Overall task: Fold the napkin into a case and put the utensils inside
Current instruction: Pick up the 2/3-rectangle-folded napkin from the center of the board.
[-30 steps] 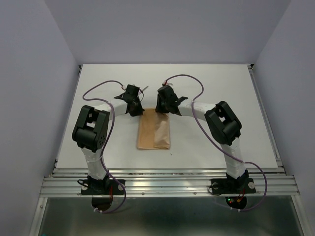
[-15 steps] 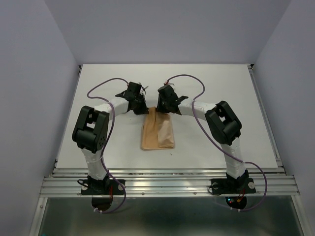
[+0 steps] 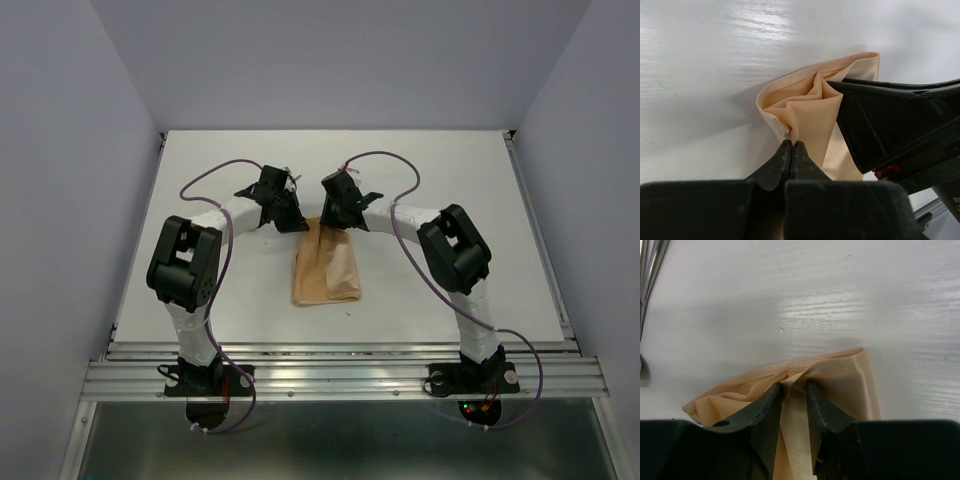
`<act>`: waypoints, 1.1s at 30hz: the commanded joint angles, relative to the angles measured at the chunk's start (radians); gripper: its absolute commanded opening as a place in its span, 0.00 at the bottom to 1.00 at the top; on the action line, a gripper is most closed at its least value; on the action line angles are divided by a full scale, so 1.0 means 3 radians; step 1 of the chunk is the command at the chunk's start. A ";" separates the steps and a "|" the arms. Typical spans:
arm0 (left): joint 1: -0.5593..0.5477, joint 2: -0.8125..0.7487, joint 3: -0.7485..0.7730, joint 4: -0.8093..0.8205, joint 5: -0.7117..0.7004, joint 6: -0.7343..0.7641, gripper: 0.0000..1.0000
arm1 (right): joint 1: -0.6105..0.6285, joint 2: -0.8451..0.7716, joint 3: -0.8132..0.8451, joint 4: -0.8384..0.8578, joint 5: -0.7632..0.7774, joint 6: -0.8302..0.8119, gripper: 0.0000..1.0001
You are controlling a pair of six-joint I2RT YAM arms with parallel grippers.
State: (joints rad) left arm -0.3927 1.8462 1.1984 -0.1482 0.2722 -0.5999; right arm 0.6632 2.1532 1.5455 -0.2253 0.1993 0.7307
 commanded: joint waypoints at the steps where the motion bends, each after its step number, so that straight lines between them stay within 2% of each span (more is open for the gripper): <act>1: -0.0025 -0.0233 0.0213 -0.0063 -0.0119 0.0056 0.00 | -0.0084 0.0048 -0.0003 -0.0200 0.0118 0.0049 0.33; 8: 0.0005 -0.0085 0.0295 -0.0252 -0.0462 0.0302 0.00 | -0.0084 -0.0024 -0.0018 -0.0185 0.0082 0.0039 0.33; 10: 0.0046 -0.0018 0.0275 -0.0253 -0.0488 0.0302 0.15 | -0.0084 -0.0044 -0.0018 -0.0185 0.0062 0.0029 0.33; 13: 0.0072 0.0053 0.0244 -0.0202 -0.0498 0.0297 0.51 | -0.0084 -0.0060 -0.0023 -0.0185 0.0062 0.0014 0.33; 15: 0.0072 0.0094 0.0270 -0.0222 -0.0585 0.0292 0.60 | -0.0084 -0.0055 -0.0023 -0.0185 0.0057 0.0003 0.33; 18: 0.0077 0.0186 0.0311 -0.0247 -0.0682 0.0317 0.61 | -0.0084 -0.0055 -0.0018 -0.0185 0.0046 -0.0002 0.33; 26: 0.0072 0.0376 0.0372 -0.0345 -0.0774 0.0338 0.45 | -0.0084 -0.0024 0.0023 -0.0185 0.0021 -0.0007 0.33; 30: 0.0072 0.0401 0.0357 -0.0324 -0.0749 0.0328 0.41 | -0.0084 -0.0009 0.0043 -0.0185 0.0026 -0.0017 0.33; 33: 0.0072 0.0422 0.0387 -0.0344 -0.0754 0.0328 0.23 | -0.0084 -0.0009 0.0053 -0.0190 0.0031 -0.0012 0.33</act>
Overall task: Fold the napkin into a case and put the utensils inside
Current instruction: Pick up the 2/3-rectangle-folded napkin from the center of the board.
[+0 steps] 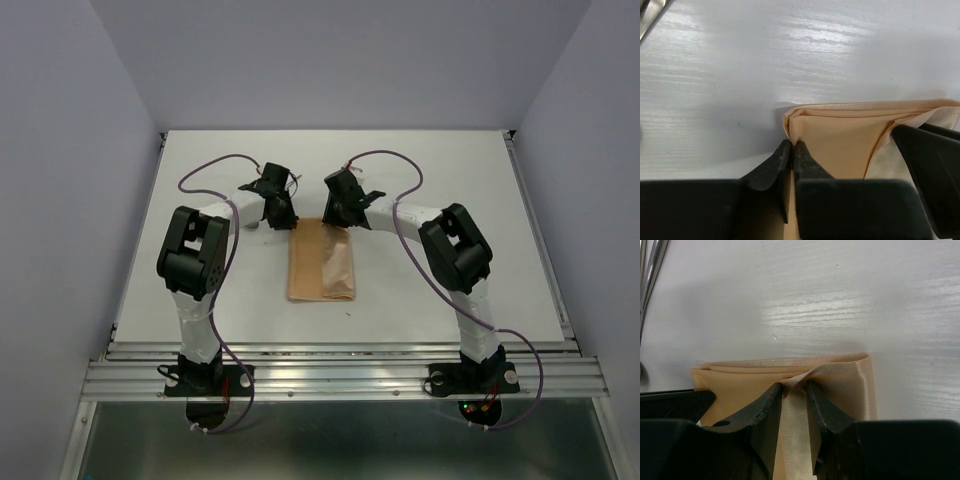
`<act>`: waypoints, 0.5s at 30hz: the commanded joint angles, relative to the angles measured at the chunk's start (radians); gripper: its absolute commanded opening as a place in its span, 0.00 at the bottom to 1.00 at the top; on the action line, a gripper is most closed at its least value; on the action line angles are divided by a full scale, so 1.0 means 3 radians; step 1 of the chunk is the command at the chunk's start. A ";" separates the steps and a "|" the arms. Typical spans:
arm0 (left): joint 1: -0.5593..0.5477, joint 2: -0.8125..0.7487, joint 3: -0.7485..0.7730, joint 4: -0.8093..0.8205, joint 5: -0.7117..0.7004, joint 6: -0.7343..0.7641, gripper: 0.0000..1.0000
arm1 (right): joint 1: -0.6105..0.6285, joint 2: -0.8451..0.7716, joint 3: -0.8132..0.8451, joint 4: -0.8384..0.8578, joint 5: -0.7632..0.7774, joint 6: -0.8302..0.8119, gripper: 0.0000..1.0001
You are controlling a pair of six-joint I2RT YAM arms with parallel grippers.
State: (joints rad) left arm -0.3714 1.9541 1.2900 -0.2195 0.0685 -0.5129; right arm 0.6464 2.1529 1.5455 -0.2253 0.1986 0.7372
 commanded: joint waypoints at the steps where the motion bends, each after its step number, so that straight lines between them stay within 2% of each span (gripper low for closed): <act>1: 0.0000 0.0042 0.0092 -0.0117 -0.0080 0.0033 0.07 | -0.0028 -0.0002 0.0053 -0.0190 0.0034 -0.0034 0.33; 2: 0.0000 0.0026 0.0123 -0.0142 -0.0075 0.0027 0.00 | -0.0028 0.0003 0.0053 -0.0190 0.0054 -0.0029 0.33; 9: -0.0020 -0.0275 0.0261 -0.0270 -0.0049 0.0022 0.00 | -0.0028 0.0110 0.0115 -0.0307 0.0156 0.0023 0.32; 15: -0.0045 -0.0245 0.0394 -0.0352 0.0002 0.0007 0.00 | -0.0028 0.0217 0.0268 -0.0440 0.0223 0.0099 0.32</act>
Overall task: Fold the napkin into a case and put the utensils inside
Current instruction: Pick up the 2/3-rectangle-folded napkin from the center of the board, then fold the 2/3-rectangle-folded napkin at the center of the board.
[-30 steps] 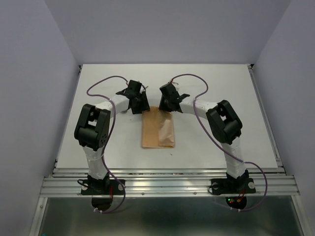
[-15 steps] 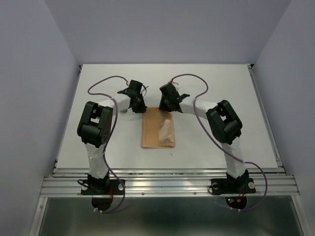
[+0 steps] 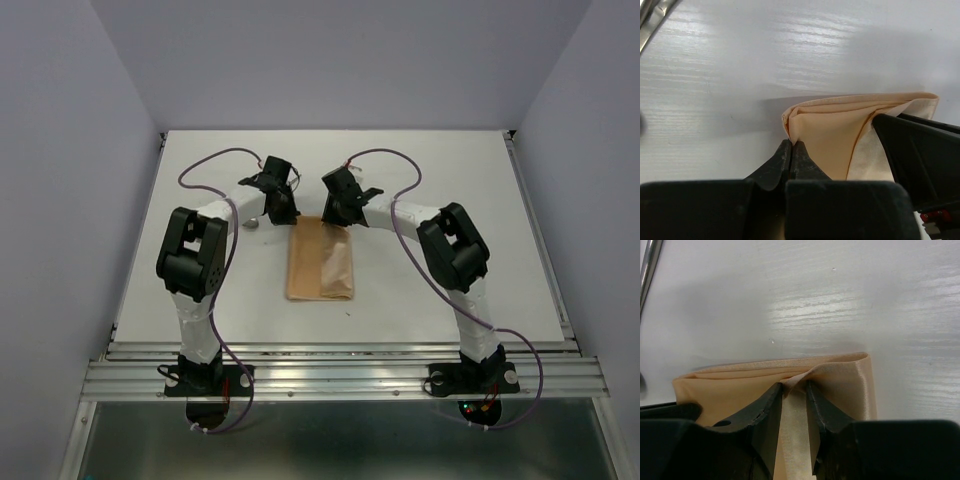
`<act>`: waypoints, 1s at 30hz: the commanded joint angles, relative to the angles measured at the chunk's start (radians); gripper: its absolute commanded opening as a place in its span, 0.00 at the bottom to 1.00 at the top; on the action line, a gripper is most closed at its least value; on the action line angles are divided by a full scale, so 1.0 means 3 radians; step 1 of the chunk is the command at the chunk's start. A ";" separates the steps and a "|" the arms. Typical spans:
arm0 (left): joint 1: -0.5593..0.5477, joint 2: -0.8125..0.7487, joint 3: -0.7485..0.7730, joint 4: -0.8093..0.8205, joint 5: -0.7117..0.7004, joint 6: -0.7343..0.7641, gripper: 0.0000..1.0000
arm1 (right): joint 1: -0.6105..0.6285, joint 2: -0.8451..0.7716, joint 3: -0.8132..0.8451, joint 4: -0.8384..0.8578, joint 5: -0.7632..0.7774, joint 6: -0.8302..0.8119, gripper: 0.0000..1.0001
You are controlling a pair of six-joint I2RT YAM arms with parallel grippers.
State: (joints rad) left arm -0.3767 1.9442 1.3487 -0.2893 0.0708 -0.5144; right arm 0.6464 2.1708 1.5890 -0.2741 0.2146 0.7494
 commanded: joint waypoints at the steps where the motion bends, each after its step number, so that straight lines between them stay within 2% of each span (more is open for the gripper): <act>1: -0.0033 -0.0161 0.0219 -0.0130 -0.0011 0.0007 0.00 | -0.0028 0.0173 0.0149 -0.0298 0.0179 0.0074 0.32; 4: -0.0079 -0.0043 0.0331 -0.0206 -0.0077 0.0027 0.00 | -0.0028 0.0214 0.0215 -0.0349 0.0190 0.0145 0.32; 10: -0.0212 0.0171 0.0704 -0.0523 -0.0501 0.0068 0.00 | -0.0028 0.0240 0.0261 -0.0355 0.0159 0.0212 0.32; 17: -0.0334 0.0172 0.0807 -0.0590 -0.0660 0.0068 0.00 | -0.0028 0.0245 0.0277 -0.0354 0.0144 0.0268 0.32; 30: -0.0294 -0.0048 0.0460 -0.0038 0.0275 -0.0473 0.00 | -0.0058 0.0265 0.0210 -0.0355 0.0103 0.0437 0.33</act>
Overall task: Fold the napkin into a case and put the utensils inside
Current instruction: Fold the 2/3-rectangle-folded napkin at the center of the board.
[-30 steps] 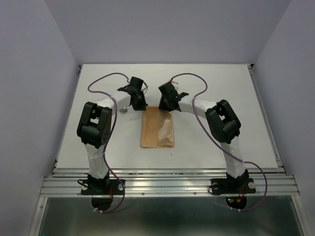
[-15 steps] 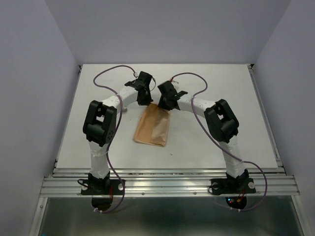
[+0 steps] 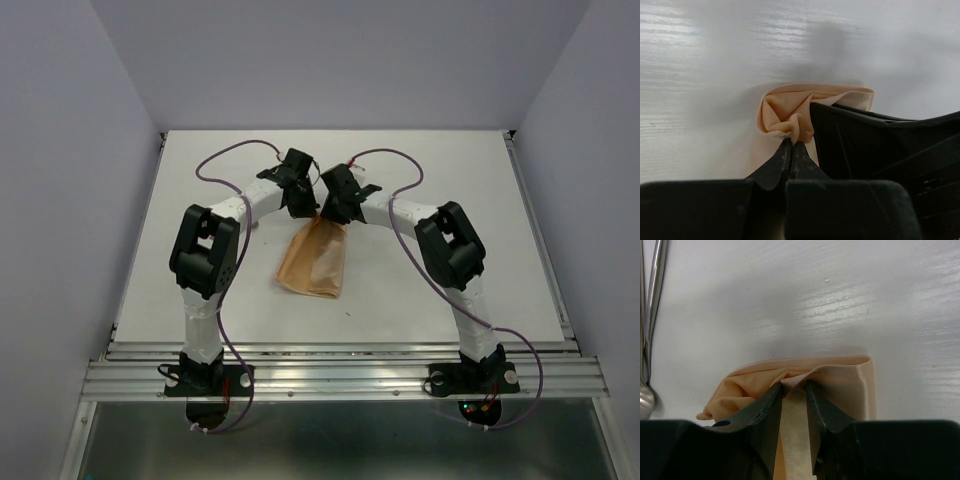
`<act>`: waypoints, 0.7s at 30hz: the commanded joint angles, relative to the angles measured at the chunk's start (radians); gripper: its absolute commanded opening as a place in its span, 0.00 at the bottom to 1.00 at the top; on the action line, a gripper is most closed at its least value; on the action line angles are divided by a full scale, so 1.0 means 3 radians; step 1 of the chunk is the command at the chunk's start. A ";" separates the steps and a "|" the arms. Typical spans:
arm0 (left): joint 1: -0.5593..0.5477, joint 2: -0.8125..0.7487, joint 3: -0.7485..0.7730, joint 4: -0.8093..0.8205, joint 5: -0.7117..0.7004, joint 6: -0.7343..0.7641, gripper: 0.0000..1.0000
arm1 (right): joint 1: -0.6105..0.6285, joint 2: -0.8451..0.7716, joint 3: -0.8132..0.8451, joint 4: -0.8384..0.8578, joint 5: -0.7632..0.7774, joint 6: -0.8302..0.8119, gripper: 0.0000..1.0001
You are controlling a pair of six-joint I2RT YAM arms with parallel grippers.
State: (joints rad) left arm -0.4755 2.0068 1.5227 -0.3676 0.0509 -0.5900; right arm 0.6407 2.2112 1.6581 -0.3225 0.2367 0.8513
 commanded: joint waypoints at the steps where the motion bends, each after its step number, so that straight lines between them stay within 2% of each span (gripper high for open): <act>1: 0.0051 -0.0267 -0.0151 0.0263 0.0392 -0.0242 0.00 | -0.0039 0.0130 -0.0035 -0.0193 0.0019 0.0113 0.33; 7: 0.0220 -0.0394 -0.0402 0.0509 0.0765 -0.0411 0.00 | -0.0070 0.0125 -0.0086 -0.0167 -0.0037 0.0179 0.32; 14: 0.0245 -0.0405 -0.0662 0.0867 0.1123 -0.0687 0.00 | -0.0101 0.0136 -0.0102 -0.0116 -0.0094 0.0241 0.32; 21: 0.0245 -0.0298 -0.0877 0.1046 0.1180 -0.0866 0.00 | -0.0101 0.0115 -0.0117 -0.0086 -0.0124 0.0256 0.32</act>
State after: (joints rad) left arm -0.3946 1.9415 1.2987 -0.1078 0.3588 -0.8028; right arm 0.6193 2.2112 1.6531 -0.3141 0.1944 0.9173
